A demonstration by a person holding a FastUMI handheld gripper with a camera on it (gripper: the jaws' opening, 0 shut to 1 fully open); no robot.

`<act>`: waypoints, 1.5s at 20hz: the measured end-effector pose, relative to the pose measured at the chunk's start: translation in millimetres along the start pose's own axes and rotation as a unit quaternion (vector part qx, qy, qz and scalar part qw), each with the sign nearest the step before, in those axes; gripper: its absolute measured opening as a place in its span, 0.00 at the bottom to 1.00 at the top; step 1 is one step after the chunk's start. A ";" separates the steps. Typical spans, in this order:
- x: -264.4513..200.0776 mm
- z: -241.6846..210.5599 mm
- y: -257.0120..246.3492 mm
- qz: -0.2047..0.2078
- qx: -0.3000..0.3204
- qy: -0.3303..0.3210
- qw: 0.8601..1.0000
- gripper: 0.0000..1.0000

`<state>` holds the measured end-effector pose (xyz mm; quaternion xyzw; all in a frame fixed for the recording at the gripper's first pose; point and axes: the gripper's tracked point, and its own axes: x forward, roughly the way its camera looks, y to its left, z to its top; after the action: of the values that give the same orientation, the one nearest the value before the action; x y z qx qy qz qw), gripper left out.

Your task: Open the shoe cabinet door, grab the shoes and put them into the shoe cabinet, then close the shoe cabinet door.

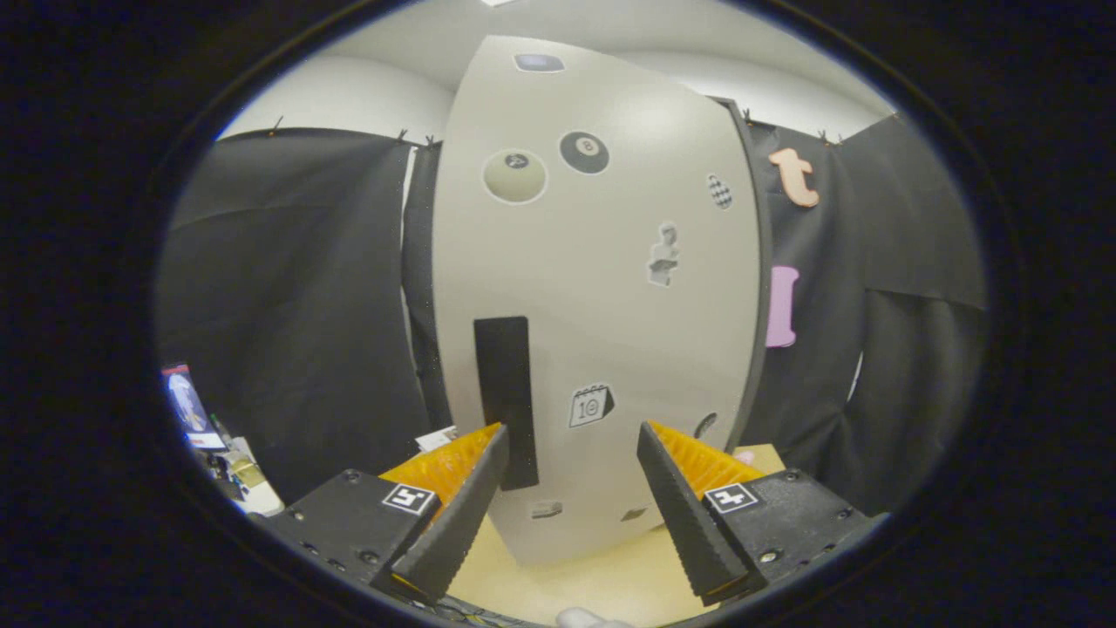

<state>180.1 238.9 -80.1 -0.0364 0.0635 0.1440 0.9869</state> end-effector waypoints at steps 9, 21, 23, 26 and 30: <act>-6.1 5.6 -1.7 0.016 -0.001 0.004 1.000 0.97; -60.1 52.2 -75.7 -0.099 0.018 -0.037 0.994 0.97; -71.5 62.2 -86.4 -0.118 0.020 -0.049 0.992 0.97; -89.6 67.9 -98.3 -0.142 0.023 -0.056 0.988 0.97; -111.4 75.1 -109.0 -0.165 0.021 -0.067 0.984 0.97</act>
<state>114.3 110.4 15.1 -0.0154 -0.0067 -0.0197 0.9997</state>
